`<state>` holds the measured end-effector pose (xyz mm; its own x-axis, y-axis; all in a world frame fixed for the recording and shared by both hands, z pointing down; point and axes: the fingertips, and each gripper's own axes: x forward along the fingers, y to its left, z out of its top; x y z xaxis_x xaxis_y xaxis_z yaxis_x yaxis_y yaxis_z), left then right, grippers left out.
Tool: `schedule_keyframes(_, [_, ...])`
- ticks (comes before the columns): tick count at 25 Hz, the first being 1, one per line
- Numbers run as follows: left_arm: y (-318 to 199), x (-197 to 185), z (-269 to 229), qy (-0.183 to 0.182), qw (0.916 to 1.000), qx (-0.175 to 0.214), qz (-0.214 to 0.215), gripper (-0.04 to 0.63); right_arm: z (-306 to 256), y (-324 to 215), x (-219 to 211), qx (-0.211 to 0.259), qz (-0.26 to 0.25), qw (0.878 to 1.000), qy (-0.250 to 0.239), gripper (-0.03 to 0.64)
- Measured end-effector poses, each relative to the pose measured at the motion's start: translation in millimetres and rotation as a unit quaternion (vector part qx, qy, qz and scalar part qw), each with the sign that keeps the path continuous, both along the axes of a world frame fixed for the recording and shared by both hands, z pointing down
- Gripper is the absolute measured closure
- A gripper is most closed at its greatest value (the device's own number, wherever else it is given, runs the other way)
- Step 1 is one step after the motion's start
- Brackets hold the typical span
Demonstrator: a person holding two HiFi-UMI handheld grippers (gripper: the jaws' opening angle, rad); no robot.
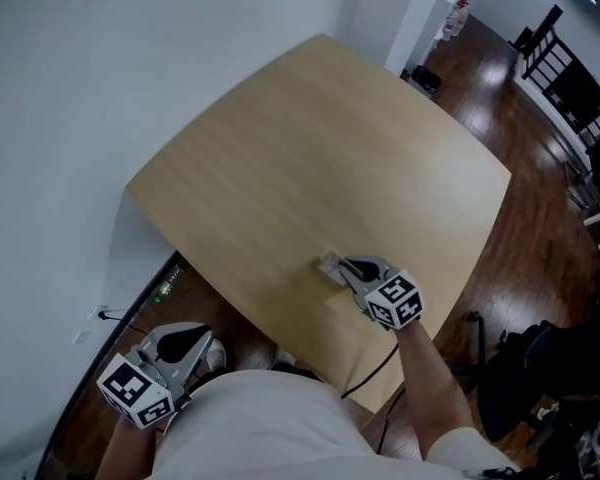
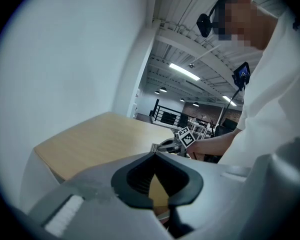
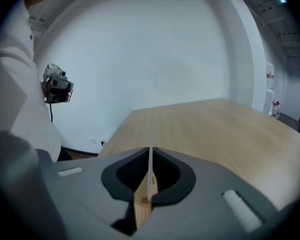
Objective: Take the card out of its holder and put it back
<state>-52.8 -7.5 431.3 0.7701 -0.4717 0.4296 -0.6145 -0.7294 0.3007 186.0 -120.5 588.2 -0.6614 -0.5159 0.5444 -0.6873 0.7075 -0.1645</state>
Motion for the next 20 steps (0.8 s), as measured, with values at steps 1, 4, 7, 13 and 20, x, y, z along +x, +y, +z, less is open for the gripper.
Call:
schedule_keyframes(1, [-0.5, 0.5, 0.5, 0.000, 1.0000, 0.000, 0.000, 0.591, -1.3, -0.6, 0.8, -0.001, 0.001, 1.000, -0.002, 0.595])
schedule_keyframes(4, [-1.0, 2.2, 1.1, 0.001, 1.0000, 0.000, 0.001, 0.591, -7.1, -1.7, 4.1, -0.003, 0.005, 1.000, -0.008, 0.595])
schedule_keyframes(7, [-1.2, -0.2, 0.9, 0.004, 1.0000, 0.000, 0.002, 0.591, -15.6, -2.2, 5.2, -0.001, 0.008, 1.000, -0.011, 0.595])
schedule_keyframes(13, [-3.2, -7.4, 0.5, 0.014, 0.9999, 0.007, 0.008, 0.591, -37.9, -2.3, 4.2, 0.014, 0.008, 1.000, 0.004, 0.595])
schedule_keyframes(20, [0.2, -24.9, -1.0, 0.030, 0.9992, 0.016, 0.023, 0.591, -67.8, 1.9, 0.9, 0.037, 0.016, 0.999, 0.033, 0.595])
